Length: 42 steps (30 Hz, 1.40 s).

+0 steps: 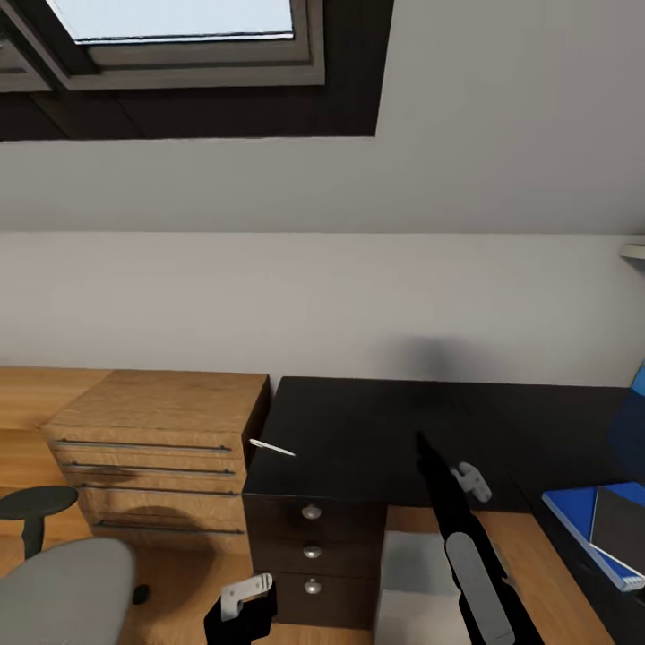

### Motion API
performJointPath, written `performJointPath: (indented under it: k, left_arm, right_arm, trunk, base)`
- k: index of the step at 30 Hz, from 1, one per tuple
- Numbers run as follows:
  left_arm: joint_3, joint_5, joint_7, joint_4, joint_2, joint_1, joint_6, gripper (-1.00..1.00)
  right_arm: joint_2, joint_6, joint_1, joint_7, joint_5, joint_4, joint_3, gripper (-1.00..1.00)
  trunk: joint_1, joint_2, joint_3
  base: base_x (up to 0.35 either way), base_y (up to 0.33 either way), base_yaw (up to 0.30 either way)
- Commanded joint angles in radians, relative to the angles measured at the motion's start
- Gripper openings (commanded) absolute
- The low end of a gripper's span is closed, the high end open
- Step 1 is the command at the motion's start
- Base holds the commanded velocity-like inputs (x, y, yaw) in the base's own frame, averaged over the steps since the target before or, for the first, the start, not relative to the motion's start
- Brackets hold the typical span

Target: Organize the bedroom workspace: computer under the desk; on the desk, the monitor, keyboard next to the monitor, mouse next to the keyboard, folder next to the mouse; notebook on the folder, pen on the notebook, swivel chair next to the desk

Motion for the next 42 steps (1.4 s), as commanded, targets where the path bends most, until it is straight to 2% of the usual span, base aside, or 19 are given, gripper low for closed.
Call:
performJointPath:
  k: [1, 14, 29, 32, 33, 42]
  left_arm:
    - [-0.005, 0.008, 0.004, 0.000, 0.001, -0.002, -0.005, 1.00]
    - [-0.005, 0.009, 0.004, 0.003, 0.001, -0.002, -0.005, 1.00]
    - [-0.005, 0.007, 0.004, 0.003, 0.001, -0.002, -0.005, 1.00]
    - [-0.005, 0.007, 0.004, 0.003, 0.001, -0.002, -0.005, 1.00]
    - [-0.005, 0.007, 0.004, 0.003, 0.001, -0.002, -0.005, 1.00]
    - [-0.005, 0.007, 0.004, 0.003, 0.001, -0.002, -0.005, 1.00]
  right_arm:
    - [0.001, -0.004, 0.000, -0.002, -0.010, 0.001, -0.002, 1.00]
    - [0.001, -0.047, 0.000, -0.001, -0.007, 0.036, 0.001, 1.00]
    - [0.002, -0.063, 0.000, 0.000, -0.005, 0.063, 0.003, 1.00]
    - [0.003, -0.084, 0.000, 0.000, -0.005, 0.063, 0.005, 1.00]
    - [0.003, -0.114, 0.000, 0.000, -0.005, 0.063, 0.007, 1.00]
    - [0.004, -0.130, 0.000, 0.000, -0.005, 0.065, 0.008, 1.00]
  trunk:
    - [0.000, -0.001, 0.000]
    - [0.000, -0.001, 0.015]
    - [0.000, -0.001, 0.034]
    - [0.000, -0.001, 0.038]
    - [0.000, -0.001, 0.039]
    - [0.000, -0.001, 0.044]
  base:
    - [0.000, 0.029, 0.193]
    - [0.000, 0.006, 0.191]
    - [0.000, 0.000, 0.183]
    - [0.000, 0.000, 0.181]
    - [0.000, 0.000, 0.203]
    - [0.000, 0.000, 0.227]
